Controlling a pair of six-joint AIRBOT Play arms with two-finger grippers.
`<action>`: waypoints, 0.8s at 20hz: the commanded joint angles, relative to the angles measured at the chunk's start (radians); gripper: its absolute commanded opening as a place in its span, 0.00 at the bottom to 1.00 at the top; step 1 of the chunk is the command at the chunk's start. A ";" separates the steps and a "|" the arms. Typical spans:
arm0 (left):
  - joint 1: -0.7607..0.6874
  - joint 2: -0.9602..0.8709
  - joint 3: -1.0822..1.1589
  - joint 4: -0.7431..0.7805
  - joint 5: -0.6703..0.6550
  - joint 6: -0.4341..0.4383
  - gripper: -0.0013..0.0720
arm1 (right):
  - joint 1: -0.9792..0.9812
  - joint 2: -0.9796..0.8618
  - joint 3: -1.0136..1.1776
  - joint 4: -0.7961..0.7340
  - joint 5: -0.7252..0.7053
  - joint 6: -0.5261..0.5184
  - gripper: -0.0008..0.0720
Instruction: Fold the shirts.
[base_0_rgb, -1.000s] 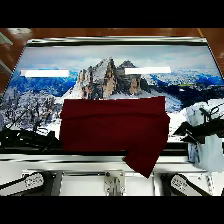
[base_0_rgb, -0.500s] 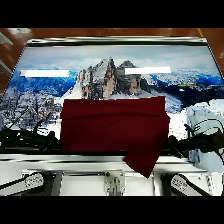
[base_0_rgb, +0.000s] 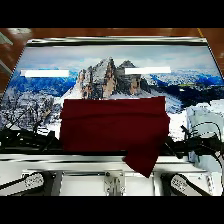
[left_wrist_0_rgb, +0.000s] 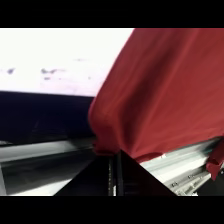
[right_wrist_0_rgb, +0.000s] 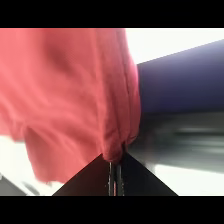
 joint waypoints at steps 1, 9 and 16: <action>0.000 0.005 0.001 -0.024 0.035 0.026 0.07 | -0.001 0.001 0.017 0.098 0.094 -0.100 0.10; -0.033 0.090 0.168 -0.230 0.086 0.134 0.07 | 0.032 0.079 0.219 0.299 0.011 -0.042 0.10; -0.153 -0.073 0.452 -0.241 0.194 0.045 0.07 | 0.232 -0.057 0.500 0.297 -0.287 0.077 0.10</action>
